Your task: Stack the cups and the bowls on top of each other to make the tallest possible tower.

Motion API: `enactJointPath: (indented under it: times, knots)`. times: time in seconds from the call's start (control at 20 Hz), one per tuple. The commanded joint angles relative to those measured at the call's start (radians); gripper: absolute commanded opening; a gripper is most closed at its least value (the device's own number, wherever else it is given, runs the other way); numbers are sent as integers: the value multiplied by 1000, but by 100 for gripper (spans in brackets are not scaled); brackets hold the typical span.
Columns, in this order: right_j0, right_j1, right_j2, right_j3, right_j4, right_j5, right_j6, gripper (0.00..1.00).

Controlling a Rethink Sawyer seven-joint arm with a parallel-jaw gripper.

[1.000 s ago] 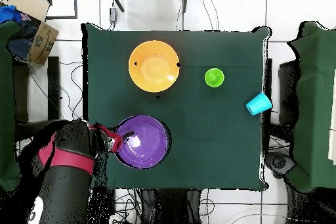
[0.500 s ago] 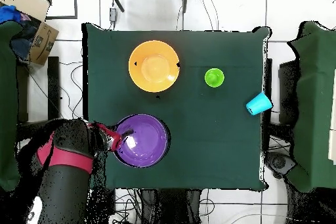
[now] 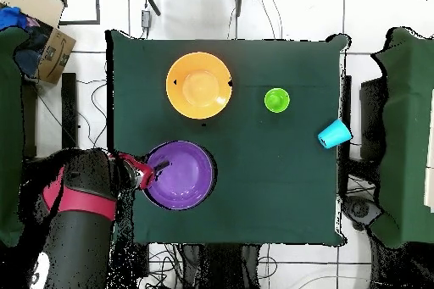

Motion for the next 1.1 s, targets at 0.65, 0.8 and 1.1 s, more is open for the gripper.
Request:
enactJointPath:
  times: [0.65,0.8,1.1]
  knots:
    - [10,29,47,-4,-44,-62,20,100]
    - [10,29,47,-3,-44,-65,20,100]
    - [8,24,49,-2,-41,-53,6,100]
